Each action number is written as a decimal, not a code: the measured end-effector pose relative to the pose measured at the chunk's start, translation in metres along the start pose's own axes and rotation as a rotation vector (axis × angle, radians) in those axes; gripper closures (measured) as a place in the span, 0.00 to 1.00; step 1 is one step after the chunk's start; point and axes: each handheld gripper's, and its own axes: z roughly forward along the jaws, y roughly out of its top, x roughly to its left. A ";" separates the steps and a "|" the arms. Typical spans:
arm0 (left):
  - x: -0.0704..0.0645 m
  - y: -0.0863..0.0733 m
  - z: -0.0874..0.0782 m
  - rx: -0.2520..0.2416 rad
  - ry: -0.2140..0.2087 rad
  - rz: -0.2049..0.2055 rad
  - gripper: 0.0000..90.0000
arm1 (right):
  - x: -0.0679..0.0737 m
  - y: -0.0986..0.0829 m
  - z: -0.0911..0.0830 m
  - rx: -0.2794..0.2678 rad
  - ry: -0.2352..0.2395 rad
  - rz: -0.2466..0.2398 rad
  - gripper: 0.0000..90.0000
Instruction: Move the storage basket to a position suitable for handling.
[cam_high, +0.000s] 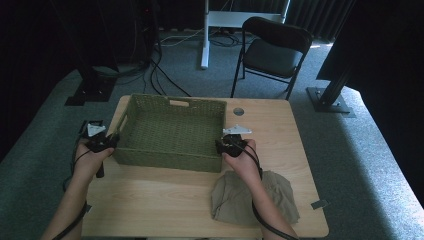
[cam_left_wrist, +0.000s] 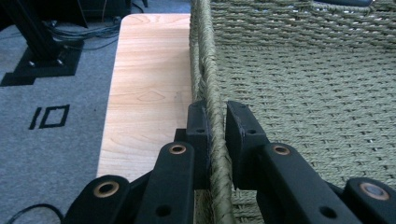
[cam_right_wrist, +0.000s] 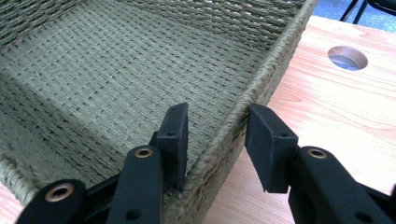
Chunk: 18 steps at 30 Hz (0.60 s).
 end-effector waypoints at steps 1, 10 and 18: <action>-0.001 0.000 0.000 0.002 -0.001 -0.001 0.90 | -0.001 0.000 0.000 0.000 -0.002 0.005 0.67; -0.013 -0.001 -0.001 0.012 -0.014 -0.005 0.90 | -0.010 0.000 -0.003 0.007 -0.021 0.014 0.70; -0.030 0.000 0.002 0.025 -0.035 -0.003 0.90 | -0.026 -0.001 -0.006 0.009 -0.055 0.039 0.74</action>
